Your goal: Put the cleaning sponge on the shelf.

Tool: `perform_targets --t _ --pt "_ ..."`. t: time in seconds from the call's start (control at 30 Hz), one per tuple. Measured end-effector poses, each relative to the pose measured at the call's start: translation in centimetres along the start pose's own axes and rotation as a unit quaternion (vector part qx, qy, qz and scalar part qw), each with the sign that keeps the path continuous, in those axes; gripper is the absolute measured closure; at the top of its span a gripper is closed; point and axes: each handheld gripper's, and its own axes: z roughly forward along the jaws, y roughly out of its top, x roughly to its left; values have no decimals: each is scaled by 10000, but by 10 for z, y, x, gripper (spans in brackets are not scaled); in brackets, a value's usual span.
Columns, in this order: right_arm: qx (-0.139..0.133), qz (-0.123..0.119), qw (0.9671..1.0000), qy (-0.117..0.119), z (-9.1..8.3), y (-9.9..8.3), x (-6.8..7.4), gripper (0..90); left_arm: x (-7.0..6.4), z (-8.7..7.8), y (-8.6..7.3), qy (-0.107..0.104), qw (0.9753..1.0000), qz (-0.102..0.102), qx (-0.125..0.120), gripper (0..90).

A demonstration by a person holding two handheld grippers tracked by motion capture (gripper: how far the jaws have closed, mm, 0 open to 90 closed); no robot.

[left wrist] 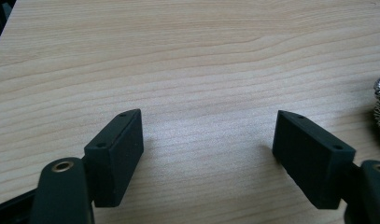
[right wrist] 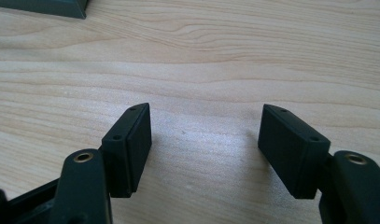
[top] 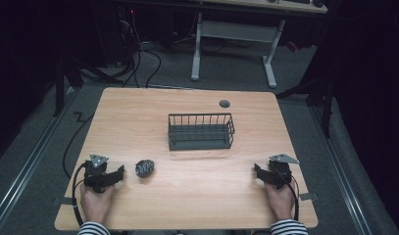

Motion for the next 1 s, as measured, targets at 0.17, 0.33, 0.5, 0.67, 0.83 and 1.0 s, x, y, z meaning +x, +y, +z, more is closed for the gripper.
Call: perform_targets --t 0.17,0.33,0.5,0.67,0.83,1.0 --pt "1 -101 9999 134 1 1 4 349 0 0 0 -20 10000 15 9 234" --pt "1 -172 9996 229 2 2 6 343 0 0 0 -19 10000 20 18 230" --pt "78 -226 9994 264 2 4 5 354 0 0 0 -23 10000 17 19 229" --pt "158 -283 9989 352 2 7 7 391 -1 0 0 -30 10000 24 10 223" --pt "350 -257 9979 483 0 16 11 496 -1 0 0 -29 10000 27 19 222" --pt "119 -454 9965 685 -10 34 25 513 -1 0 0 -26 10000 31 23 222"
